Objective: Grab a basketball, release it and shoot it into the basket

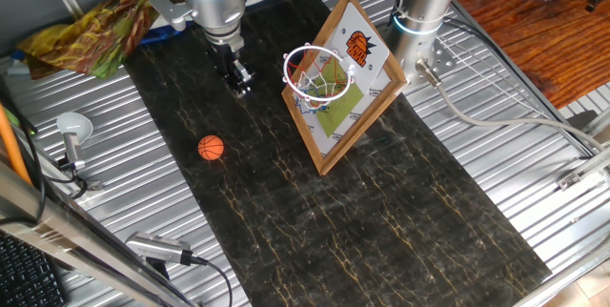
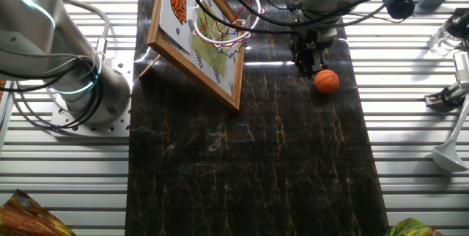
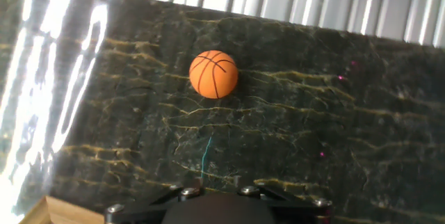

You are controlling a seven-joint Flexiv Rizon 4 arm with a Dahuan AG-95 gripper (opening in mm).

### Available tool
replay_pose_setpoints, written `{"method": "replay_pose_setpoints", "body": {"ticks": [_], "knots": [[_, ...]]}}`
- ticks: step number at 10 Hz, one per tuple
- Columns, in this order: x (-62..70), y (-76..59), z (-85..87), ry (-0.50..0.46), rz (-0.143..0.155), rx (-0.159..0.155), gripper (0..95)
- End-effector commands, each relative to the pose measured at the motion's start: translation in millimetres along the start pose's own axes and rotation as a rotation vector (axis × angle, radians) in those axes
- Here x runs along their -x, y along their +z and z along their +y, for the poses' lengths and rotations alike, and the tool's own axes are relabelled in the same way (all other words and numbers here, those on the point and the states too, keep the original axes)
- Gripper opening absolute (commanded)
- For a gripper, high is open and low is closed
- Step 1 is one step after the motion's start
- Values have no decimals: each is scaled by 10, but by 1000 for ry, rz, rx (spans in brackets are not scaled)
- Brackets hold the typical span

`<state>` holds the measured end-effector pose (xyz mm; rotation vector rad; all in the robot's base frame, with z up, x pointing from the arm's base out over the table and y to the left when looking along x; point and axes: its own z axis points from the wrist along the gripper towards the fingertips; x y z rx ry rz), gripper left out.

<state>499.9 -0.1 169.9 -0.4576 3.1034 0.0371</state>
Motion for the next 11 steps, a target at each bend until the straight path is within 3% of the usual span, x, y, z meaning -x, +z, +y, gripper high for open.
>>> {"method": "replay_pose_setpoints", "body": {"ticks": [1,4,6,7,9,10,11], "knots": [[2,-1,1,-7,2,1,0],[10,3,4,-9,6,5,0],[106,30,-38,-34,10,2,0],[173,46,-69,-41,14,0,0],[461,122,-160,-64,28,3,0],[567,162,-176,-69,32,8,190],[666,206,-184,-76,32,13,190]]}}
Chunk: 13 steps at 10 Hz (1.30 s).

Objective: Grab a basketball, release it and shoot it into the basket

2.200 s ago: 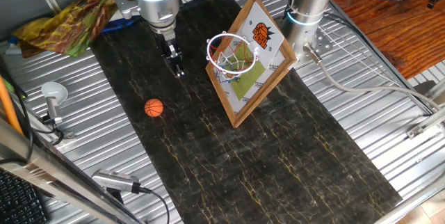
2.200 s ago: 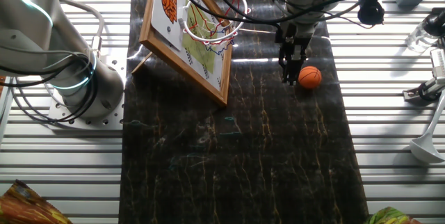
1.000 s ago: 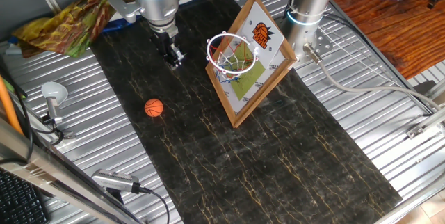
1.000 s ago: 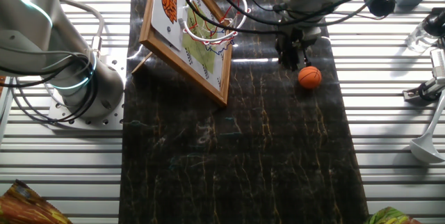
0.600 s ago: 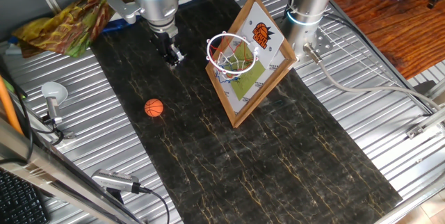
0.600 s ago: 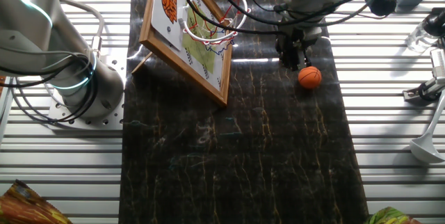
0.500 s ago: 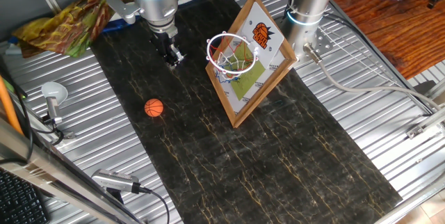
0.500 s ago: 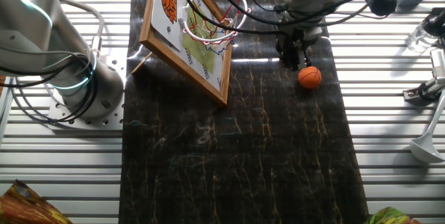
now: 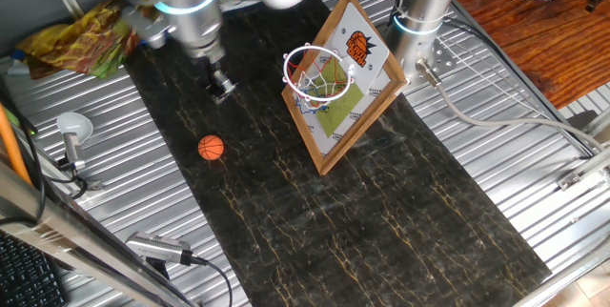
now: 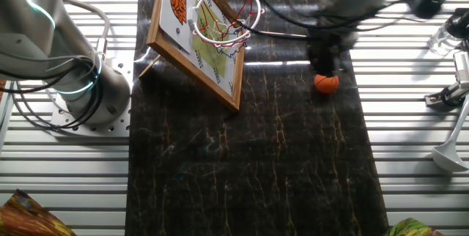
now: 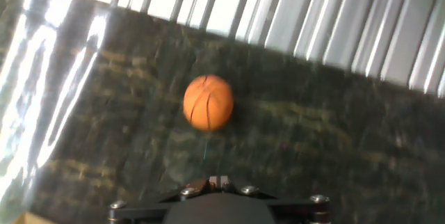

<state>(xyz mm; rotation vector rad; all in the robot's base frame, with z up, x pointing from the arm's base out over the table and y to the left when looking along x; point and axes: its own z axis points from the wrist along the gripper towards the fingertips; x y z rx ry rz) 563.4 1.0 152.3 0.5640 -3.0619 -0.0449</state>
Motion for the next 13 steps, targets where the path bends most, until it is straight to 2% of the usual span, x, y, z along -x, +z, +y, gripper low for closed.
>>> {"method": "replay_pose_setpoints", "body": {"ticks": [1,2,3,4,7,13], "knots": [[180,119,7,-11,3,15,380],[191,132,13,-13,2,14,380],[277,280,54,-18,-7,12,380],[310,341,63,-24,-10,15,570],[337,543,91,-40,-16,20,570],[452,739,108,-43,-21,32,570]]}}
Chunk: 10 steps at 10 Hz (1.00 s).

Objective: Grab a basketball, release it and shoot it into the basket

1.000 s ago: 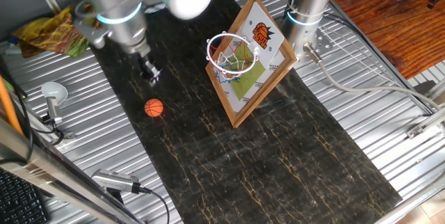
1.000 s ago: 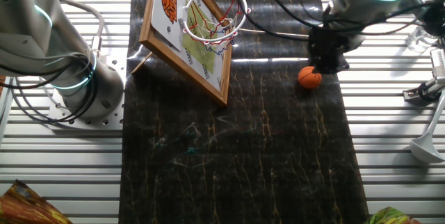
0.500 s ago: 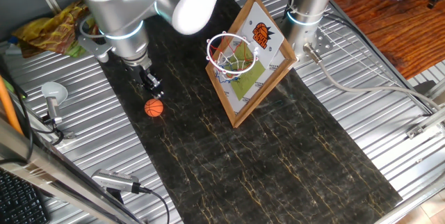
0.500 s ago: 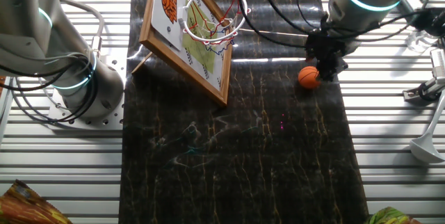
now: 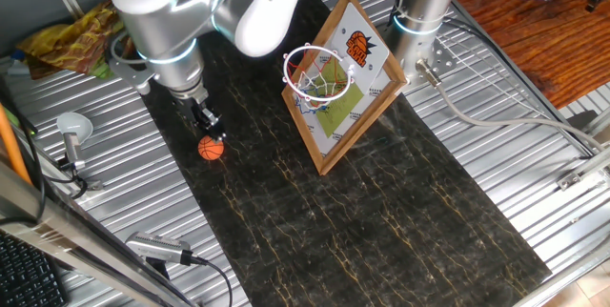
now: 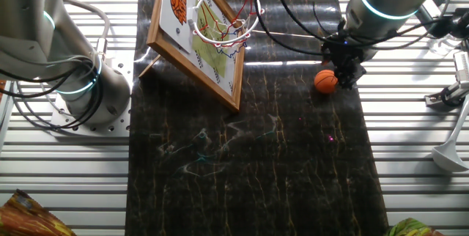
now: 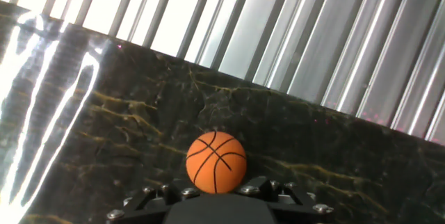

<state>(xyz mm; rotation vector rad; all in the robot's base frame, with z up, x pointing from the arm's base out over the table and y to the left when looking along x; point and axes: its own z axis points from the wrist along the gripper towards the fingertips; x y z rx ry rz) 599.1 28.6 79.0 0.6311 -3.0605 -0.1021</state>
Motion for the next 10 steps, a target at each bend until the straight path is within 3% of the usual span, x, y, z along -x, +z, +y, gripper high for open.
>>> {"method": "replay_pose_setpoints", "body": {"ticks": [1,5,8,10], "knots": [[18,53,4,1,-3,-1,570],[61,163,19,0,-11,4,570],[70,161,21,2,-9,4,570],[67,162,22,-8,-24,-4,570]]}}
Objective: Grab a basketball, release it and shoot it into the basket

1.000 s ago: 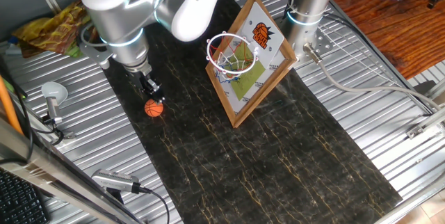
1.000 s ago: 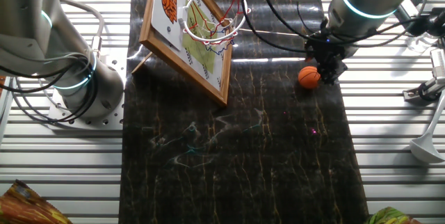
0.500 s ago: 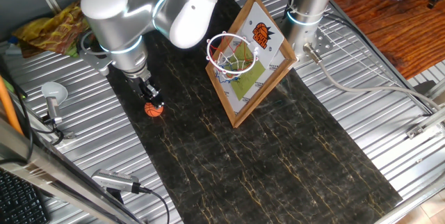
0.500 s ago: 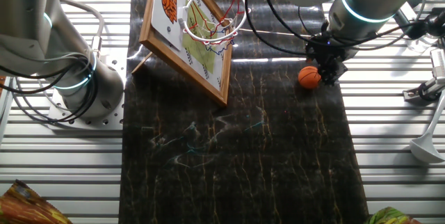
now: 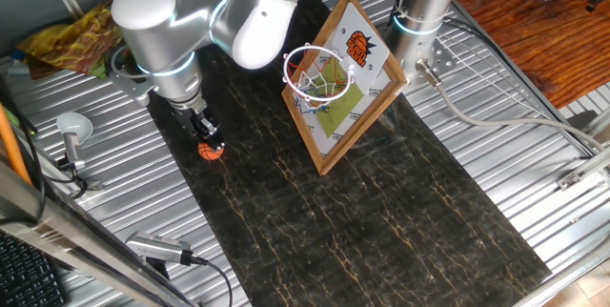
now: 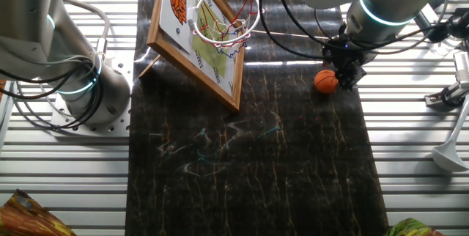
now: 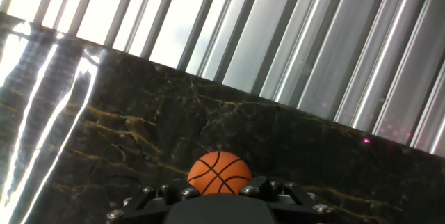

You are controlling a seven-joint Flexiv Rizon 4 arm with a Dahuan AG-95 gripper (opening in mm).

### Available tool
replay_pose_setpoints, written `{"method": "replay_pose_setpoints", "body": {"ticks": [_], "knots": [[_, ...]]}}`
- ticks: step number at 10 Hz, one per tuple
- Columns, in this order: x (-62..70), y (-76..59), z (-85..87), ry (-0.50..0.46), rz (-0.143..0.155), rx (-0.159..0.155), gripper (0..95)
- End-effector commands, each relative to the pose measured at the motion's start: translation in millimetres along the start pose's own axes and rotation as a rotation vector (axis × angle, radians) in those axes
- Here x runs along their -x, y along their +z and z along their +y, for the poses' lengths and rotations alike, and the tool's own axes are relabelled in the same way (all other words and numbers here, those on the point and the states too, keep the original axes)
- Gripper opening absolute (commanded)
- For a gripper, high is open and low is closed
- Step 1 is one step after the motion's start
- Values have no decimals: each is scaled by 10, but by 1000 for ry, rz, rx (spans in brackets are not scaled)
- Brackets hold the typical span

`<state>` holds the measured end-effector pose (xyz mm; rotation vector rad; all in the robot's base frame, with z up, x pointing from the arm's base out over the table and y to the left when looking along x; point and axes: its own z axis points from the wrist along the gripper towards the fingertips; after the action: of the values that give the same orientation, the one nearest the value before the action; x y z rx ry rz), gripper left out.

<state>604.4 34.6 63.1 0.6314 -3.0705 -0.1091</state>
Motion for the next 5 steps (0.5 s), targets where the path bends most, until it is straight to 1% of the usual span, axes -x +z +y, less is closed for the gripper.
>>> {"method": "replay_pose_setpoints", "body": {"ticks": [1,2,5], "knots": [[-6,5,7,-12,-15,-6,570],[-4,7,13,-5,-10,-11,570],[-2,7,17,-9,-3,-11,570]]}}
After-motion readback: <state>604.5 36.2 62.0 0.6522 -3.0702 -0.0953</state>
